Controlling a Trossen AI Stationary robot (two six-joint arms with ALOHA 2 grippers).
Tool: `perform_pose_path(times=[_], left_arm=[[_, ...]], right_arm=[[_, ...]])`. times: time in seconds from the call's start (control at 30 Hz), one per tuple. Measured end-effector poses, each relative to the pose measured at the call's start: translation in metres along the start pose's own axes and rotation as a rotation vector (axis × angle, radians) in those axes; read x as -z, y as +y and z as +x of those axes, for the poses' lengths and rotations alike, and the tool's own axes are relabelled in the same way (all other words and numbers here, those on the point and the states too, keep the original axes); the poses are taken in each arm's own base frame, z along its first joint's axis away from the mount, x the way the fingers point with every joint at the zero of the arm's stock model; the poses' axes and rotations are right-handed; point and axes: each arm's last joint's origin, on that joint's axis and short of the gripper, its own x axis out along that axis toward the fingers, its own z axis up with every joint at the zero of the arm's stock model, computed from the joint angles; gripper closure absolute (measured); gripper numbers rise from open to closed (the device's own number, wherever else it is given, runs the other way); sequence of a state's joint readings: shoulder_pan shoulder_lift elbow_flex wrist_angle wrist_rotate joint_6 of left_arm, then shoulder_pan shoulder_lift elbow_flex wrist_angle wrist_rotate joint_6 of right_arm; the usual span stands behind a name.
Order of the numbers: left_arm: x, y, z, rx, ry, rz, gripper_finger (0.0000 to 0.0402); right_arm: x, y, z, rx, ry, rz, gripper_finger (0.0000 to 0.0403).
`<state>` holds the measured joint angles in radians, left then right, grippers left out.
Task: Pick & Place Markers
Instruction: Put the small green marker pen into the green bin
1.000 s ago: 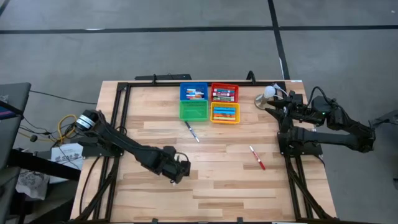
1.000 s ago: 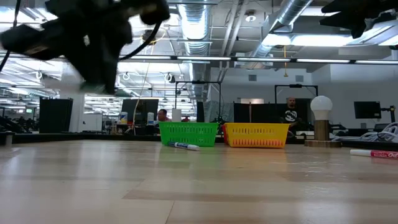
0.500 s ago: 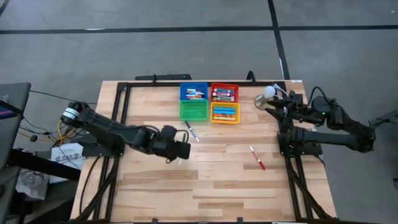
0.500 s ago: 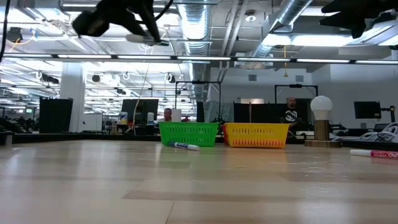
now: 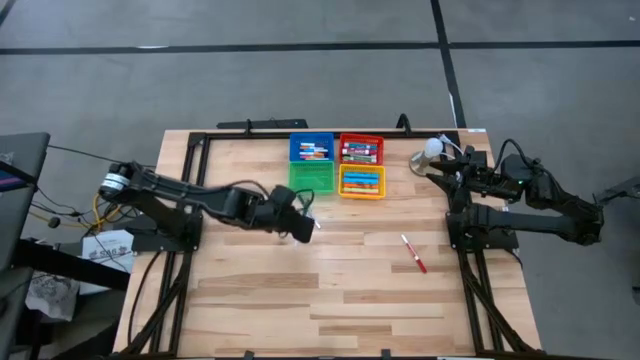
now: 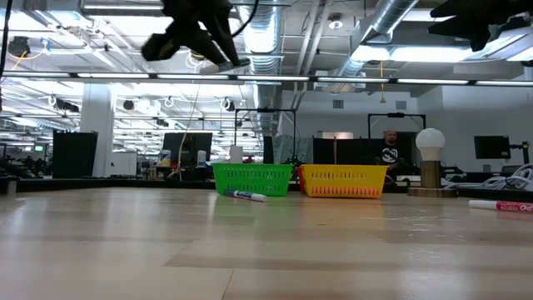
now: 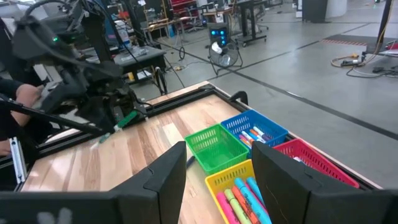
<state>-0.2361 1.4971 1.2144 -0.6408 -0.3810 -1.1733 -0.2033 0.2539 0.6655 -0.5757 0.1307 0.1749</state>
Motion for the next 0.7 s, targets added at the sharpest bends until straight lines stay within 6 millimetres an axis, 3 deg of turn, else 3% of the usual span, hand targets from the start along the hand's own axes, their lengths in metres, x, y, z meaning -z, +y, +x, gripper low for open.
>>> perform_pose_path(times=[0.23, 0.7], left_arm=[[-0.041, 0.012, 0.014, 0.029, -0.044, 0.148, 0.0347], [-0.120, 0.060, 0.035, 0.028, -0.114, 0.363, 0.0345]], right_arm=[[0.000, 0.000, 0.000, 0.000, 0.000, 0.000, 0.0233], [0.000, 0.000, 0.000, 0.000, 0.000, 0.001, 0.0233]])
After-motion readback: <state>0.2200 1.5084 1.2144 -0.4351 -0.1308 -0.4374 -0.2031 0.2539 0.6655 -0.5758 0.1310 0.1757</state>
